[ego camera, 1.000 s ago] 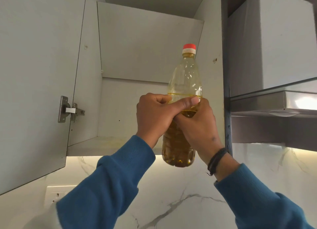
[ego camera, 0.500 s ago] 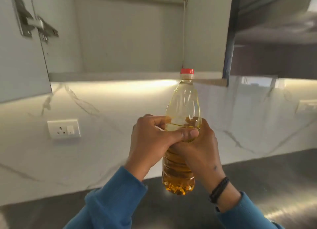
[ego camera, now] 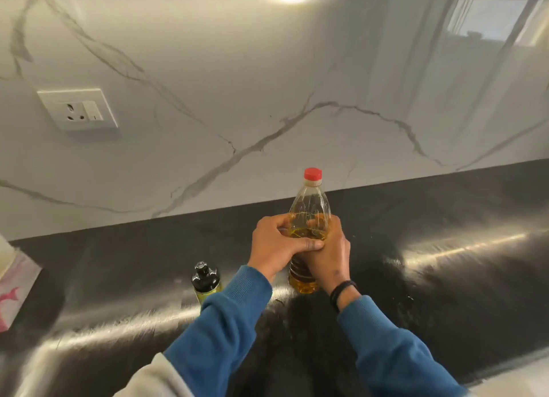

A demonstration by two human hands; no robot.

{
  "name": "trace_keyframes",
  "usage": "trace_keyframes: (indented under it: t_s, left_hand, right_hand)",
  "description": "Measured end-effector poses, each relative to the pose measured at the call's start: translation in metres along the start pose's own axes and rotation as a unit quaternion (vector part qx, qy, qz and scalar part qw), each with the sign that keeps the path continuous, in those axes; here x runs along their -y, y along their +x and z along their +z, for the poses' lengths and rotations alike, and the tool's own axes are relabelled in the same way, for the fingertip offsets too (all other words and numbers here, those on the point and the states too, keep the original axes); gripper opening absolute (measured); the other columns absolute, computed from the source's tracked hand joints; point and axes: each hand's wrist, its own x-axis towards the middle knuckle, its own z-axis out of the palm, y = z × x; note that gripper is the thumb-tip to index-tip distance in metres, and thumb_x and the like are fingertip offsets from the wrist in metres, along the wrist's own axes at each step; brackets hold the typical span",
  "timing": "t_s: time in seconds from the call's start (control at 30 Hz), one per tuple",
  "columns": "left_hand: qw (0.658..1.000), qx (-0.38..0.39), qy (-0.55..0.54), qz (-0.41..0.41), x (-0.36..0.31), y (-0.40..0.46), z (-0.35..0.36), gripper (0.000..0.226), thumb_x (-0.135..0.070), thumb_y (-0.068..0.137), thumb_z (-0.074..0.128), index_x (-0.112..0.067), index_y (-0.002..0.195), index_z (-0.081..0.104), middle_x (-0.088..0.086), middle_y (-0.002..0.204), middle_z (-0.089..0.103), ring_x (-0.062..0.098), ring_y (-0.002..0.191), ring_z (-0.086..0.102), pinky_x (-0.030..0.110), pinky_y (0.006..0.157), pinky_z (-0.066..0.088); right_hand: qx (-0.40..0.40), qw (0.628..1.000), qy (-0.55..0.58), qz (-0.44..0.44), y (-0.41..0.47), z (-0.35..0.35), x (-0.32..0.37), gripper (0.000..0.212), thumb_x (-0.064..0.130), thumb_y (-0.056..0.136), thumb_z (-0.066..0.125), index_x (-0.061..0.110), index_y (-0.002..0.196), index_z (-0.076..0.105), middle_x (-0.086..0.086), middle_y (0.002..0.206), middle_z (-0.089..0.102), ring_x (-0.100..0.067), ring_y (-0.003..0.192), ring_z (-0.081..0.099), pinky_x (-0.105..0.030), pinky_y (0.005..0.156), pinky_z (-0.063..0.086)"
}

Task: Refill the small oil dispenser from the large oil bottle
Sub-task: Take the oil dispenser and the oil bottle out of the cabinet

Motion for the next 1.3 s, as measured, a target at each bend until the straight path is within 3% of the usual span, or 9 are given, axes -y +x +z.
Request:
trace_keyframes:
  t_s: [0.17,0.3,0.4,0.7,0.83,1.0,1.1,1.23,1.3]
  left_hand:
    - [0.999,-0.017,-0.014,-0.030,0.038,0.007,0.021,0.052,-0.016,0.053,0.098,-0.032,0.097,0.073,-0.014,0.090,0.074,0.003,0.089,0.071,0.030,0.086,0.060]
    - [0.999,-0.026,-0.009,-0.044,0.059,0.008,0.032,0.075,-0.017,0.051,0.099,-0.025,0.118,0.067,-0.009,0.114,0.064,0.007,0.104,0.065,0.020,0.086,0.056]
    - [0.999,-0.033,-0.003,-0.042,0.063,0.007,0.037,0.078,-0.018,0.052,0.099,-0.026,0.121,0.063,-0.008,0.118,0.062,0.004,0.105,0.063,0.017,0.085,0.055]
    - [0.999,-0.036,0.019,-0.027,0.065,0.000,0.036,0.075,-0.024,0.063,0.095,-0.024,0.129,0.060,-0.007,0.125,0.061,0.008,0.112,0.059,0.022,0.094,0.053]
    - [0.999,-0.039,0.015,-0.028,0.065,-0.002,0.033,0.077,-0.025,0.066,0.093,-0.020,0.134,0.059,-0.004,0.132,0.061,0.013,0.121,0.059,0.028,0.099,0.053]
    - [0.998,-0.049,0.002,-0.029,0.061,-0.006,0.027,0.078,-0.027,0.068,0.092,-0.020,0.137,0.056,-0.004,0.136,0.059,0.011,0.123,0.056,0.024,0.097,0.049]
    - [0.998,-0.061,-0.017,-0.025,0.057,-0.009,0.021,0.077,-0.027,0.068,0.092,-0.021,0.136,0.058,-0.004,0.135,0.061,0.012,0.122,0.058,0.030,0.102,0.052]
    - [0.995,-0.082,-0.060,-0.021,0.045,-0.013,0.010,0.070,-0.025,0.070,0.091,-0.019,0.133,0.061,-0.004,0.128,0.065,0.011,0.116,0.062,0.034,0.101,0.054]
    - [0.992,-0.098,-0.084,-0.014,0.035,-0.016,0.003,0.065,-0.026,0.072,0.090,-0.018,0.130,0.064,-0.004,0.125,0.067,0.011,0.113,0.064,0.034,0.099,0.055]
  right_hand:
    - [-0.011,0.999,-0.005,0.034,0.002,0.013,-0.041,0.047,0.018,0.077,0.081,0.023,0.112,0.051,0.008,0.095,0.068,0.007,0.081,0.064,-0.006,0.062,0.048]
    - [-0.020,0.998,0.005,0.051,-0.003,0.016,-0.060,0.045,0.020,0.080,0.080,0.024,0.114,0.050,0.009,0.098,0.067,0.006,0.085,0.064,-0.006,0.065,0.050]
    - [-0.028,0.997,0.028,0.063,-0.005,0.015,-0.066,0.046,0.022,0.080,0.077,0.021,0.117,0.050,0.008,0.100,0.065,-0.004,0.089,0.065,-0.018,0.073,0.056]
    - [-0.018,0.998,0.005,0.059,-0.012,0.017,-0.074,0.064,0.019,0.078,0.081,0.038,0.124,0.041,0.016,0.107,0.061,0.001,0.096,0.061,-0.016,0.076,0.049]
    - [-0.028,0.998,-0.024,0.049,-0.018,0.018,-0.083,0.071,0.019,0.069,0.086,0.037,0.124,0.044,0.008,0.117,0.060,-0.004,0.104,0.060,-0.025,0.086,0.051]
    - [-0.024,0.998,-0.037,0.042,-0.022,0.014,-0.080,0.095,0.016,0.068,0.087,0.020,0.148,0.036,0.003,0.131,0.043,0.016,0.104,0.045,0.002,0.077,0.037]
    - [-0.027,0.998,-0.050,0.018,-0.025,0.011,-0.074,0.106,0.016,0.072,0.086,0.019,0.155,0.021,-0.001,0.139,0.034,0.001,0.110,0.043,0.006,0.076,0.034]
    - [-0.102,0.989,-0.091,-0.064,-0.032,0.013,-0.052,0.103,0.019,0.072,0.086,0.016,0.154,0.023,-0.009,0.145,0.032,-0.018,0.132,0.035,-0.020,0.103,0.036]
    - [-0.151,0.975,-0.109,-0.124,-0.034,0.016,-0.034,0.092,0.018,0.073,0.084,0.011,0.149,0.034,-0.013,0.140,0.038,-0.019,0.129,0.035,-0.026,0.104,0.034]
